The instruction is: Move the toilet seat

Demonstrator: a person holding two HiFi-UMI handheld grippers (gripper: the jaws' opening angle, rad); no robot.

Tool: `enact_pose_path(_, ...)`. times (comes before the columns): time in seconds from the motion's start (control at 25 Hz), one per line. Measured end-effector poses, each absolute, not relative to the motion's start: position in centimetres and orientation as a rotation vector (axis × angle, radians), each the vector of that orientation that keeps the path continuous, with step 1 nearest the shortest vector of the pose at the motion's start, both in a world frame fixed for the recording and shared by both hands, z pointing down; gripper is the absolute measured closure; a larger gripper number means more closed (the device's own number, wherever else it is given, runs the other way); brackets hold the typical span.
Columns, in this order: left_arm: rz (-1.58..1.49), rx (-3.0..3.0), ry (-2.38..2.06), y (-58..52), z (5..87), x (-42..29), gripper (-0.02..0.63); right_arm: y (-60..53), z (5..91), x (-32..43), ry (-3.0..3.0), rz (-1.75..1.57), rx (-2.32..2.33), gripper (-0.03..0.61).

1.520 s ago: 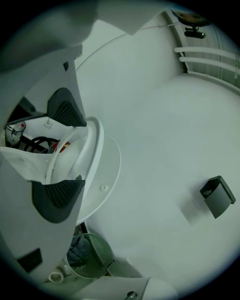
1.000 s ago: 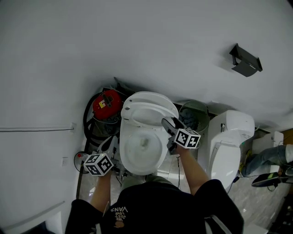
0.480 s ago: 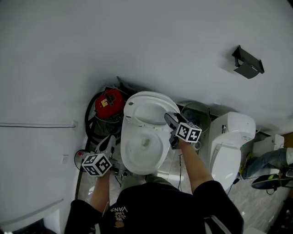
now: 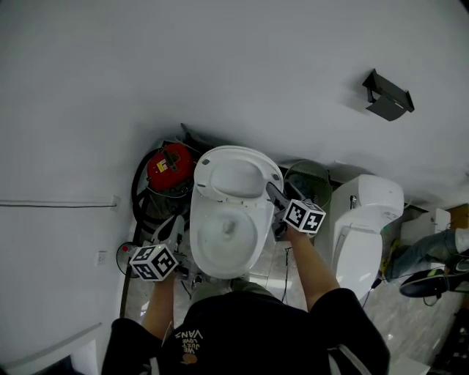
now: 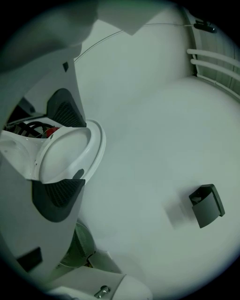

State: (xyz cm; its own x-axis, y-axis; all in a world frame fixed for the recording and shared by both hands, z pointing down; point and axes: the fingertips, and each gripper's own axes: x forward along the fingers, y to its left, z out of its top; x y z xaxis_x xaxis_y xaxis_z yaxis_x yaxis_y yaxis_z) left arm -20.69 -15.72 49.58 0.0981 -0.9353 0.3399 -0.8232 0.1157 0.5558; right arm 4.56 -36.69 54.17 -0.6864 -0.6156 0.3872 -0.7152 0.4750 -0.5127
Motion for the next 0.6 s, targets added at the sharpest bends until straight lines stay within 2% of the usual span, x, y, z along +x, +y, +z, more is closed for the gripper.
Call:
enact_pose_path(0.32,-0.238,1.770,-1.701,-15.5,48.6,-20.6,0.612,-34.3,51.5,5.8,-2.624,0.968,1.276,0.309)
enact_pose_path(0.6,-0.241,1.850,-1.650,-15.6,46.6,-19.9,0.612,-31.5,47.8,5.8,-2.705,0.916,1.320,0.468)
